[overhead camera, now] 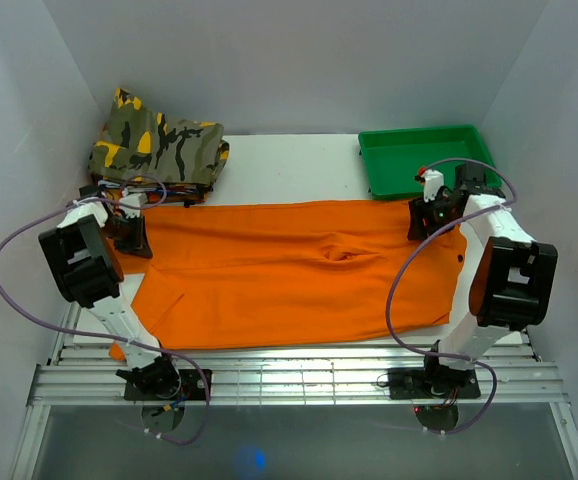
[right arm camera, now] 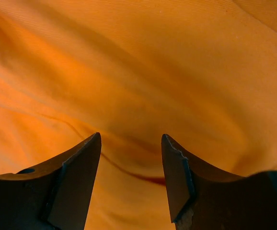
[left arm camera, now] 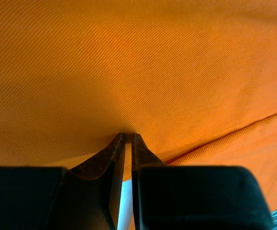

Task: Fold and stack the trousers
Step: Flatten the trousers out

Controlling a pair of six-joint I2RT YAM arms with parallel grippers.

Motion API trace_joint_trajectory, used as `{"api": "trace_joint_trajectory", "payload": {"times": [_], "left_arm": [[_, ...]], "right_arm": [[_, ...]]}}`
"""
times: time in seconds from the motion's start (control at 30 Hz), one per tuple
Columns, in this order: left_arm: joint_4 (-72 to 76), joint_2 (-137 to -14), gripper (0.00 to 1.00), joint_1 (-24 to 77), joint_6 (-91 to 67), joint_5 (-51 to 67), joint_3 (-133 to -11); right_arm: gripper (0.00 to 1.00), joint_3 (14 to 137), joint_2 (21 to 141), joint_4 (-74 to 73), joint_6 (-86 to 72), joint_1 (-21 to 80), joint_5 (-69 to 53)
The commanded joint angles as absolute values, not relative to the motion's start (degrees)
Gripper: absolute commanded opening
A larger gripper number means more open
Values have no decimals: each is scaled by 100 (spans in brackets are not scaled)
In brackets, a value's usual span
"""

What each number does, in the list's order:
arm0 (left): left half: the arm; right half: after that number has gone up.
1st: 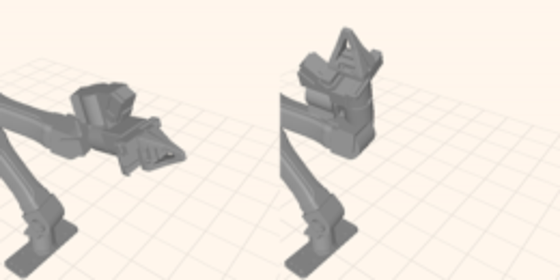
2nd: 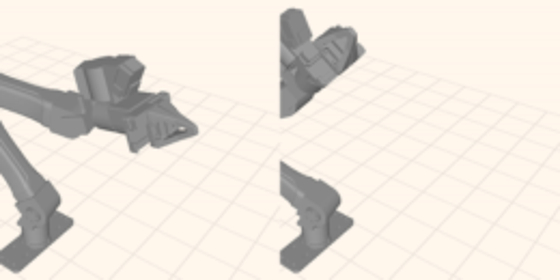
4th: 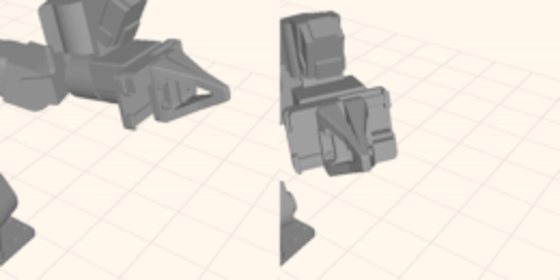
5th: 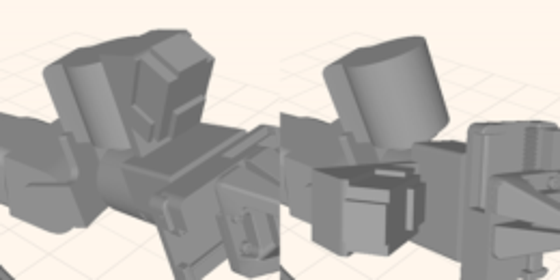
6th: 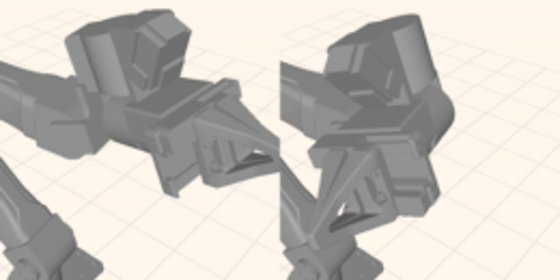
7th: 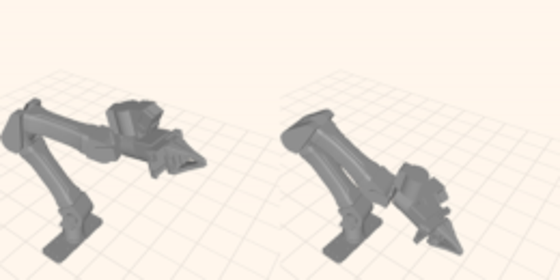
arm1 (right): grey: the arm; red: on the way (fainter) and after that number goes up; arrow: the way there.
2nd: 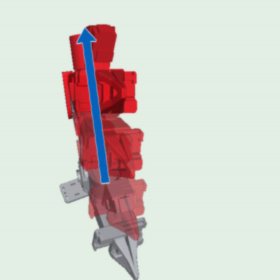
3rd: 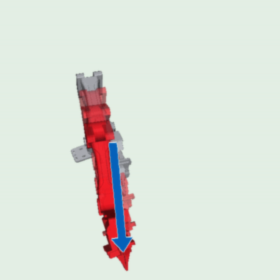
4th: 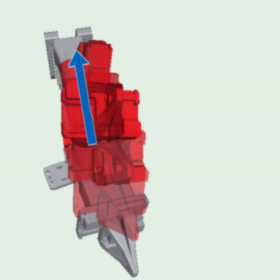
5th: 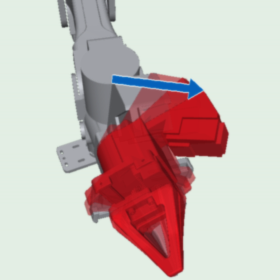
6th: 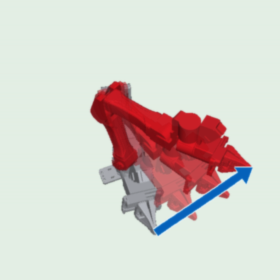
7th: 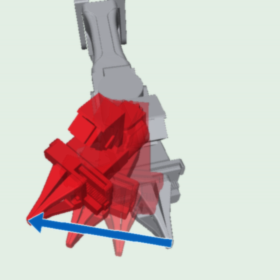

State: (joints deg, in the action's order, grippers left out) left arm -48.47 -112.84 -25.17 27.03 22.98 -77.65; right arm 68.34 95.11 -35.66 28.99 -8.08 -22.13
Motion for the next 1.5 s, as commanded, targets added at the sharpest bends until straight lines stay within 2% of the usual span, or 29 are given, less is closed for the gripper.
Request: {"api": "trace_joint_trajectory", "payload": {"times": [0.0, 0.23, 0.4, 0.53, 0.57, 0.67, 0.77, 0.93, 1.17, 1.43, 1.47], "left_arm": [[-5027, -11154, 23, -2584, 2970, 1513, -7261], [-5423, -11038, 21, -3320, 3709, 730, -6987], [-5370, -11627, 22, -3472, 3622, 816, -8134], [-5546, -12181, 31, -3226, 3262, 1195, -9288], [-5589, -12251, 36, -3052, 3226, 1274, -9481], [-5861, -12182, 50, -2734, 3129, 1598, -9992], [-6362, -11709, 58, -2628, 3233, 2047, -10029], [-6960, -10226, 63, -2549, 3805, 2118, -8765], [-6777, -8625, 64, -2014, 3956, 1600, -6078], [-5530, -8551, 64, -1415, 3236, 678, -4606], [-5415, -8647, 61, -1424, 3173, 590, -4571]], "right_arm": [[59, 6856, 9817, -2903, 2610, -791, -1952], [63, 6557, 10327, -2584, 2645, -791, -1206], [66, 5960, 10090, -2637, 2988, -852, -853], [78, 5721, 9739, -2689, 3111, -879, -1036], [80, 5809, 9703, -2837, 3085, -879, -1194], [87, 6616, 9659, -3590, 2962, -870, -1757], [89, 7266, 9458, -4434, 3258, -896, -1890], [88, 7033, 8772, -5650, 4270, -984, -1399], [85, 5442, 7928, -5880, 4588, -1125, -616], [77, 4799, 8490, -5485, 4175, -1125, -668], [75, 4825, 8542, -5450, 4140, -1125, -720]]}}
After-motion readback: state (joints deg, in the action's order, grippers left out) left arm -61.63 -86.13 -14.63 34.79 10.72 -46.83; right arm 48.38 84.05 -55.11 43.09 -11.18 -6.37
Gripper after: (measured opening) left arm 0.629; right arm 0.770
